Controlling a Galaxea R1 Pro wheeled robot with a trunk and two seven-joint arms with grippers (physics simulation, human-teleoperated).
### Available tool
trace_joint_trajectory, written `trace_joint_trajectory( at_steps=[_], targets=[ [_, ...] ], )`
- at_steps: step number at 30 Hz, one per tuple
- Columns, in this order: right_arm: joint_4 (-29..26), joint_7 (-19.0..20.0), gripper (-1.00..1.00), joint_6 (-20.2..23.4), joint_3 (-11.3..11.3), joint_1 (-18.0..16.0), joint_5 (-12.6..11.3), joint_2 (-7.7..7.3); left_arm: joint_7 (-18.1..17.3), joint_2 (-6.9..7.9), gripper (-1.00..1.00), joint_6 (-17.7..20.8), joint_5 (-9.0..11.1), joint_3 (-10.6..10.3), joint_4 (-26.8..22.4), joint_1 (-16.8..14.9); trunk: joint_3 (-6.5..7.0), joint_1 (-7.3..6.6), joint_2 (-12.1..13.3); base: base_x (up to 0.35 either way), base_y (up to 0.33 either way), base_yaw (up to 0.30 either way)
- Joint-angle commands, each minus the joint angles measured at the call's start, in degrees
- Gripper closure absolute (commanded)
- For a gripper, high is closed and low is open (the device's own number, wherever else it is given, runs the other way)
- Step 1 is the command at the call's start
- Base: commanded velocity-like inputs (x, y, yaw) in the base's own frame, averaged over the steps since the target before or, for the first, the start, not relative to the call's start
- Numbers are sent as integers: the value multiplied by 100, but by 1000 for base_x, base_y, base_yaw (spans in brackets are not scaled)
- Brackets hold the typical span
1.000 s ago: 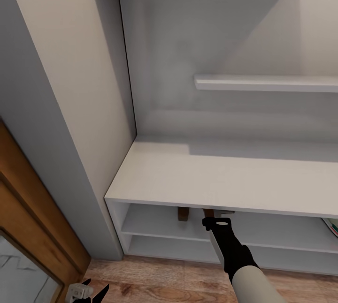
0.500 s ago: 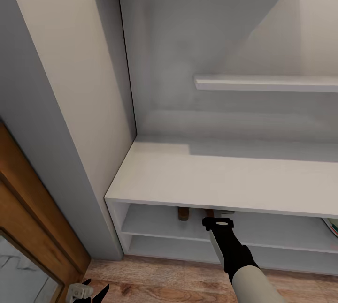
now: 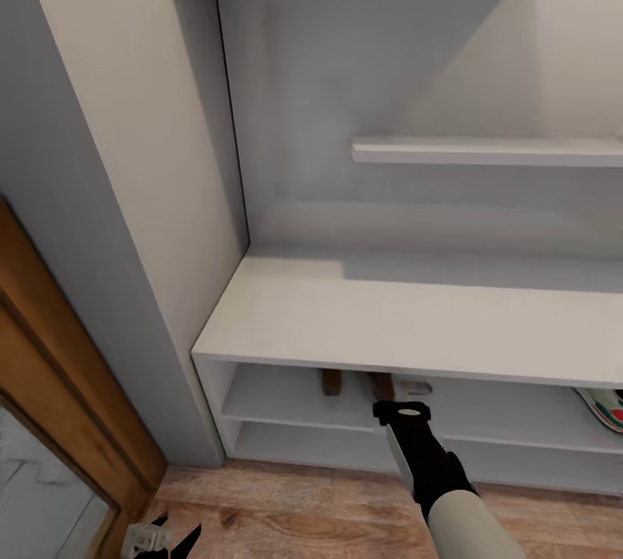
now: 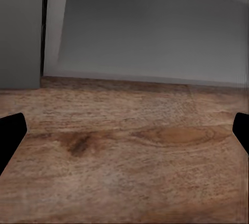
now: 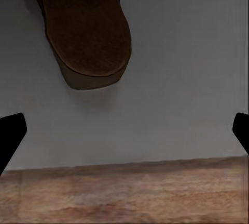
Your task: Pick up the two gym shoes and the two sandals from the corridor floor and place them onto the hallstand (shoe rack) in the corridor, making sure they are on the rack and not on the floor. Arrange them so the two gym shoes are next to each other and the two sandals are next to each other.
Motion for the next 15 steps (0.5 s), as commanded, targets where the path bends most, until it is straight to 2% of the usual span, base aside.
trace_joint_trajectory(
  at_steps=[1, 15],
  targets=[
    [-8, 13, -100, 38, -21, -4, 60, 7, -48, 0, -100, 7, 27, 21, 6, -4, -5, -4, -2, -253, -152, 0],
    [4, 13, -100, 30, -21, -1, 59, 7, -42, -1, -100, 7, 27, 21, 6, -4, -5, -4, -2, -267, -163, 0]
  ],
)
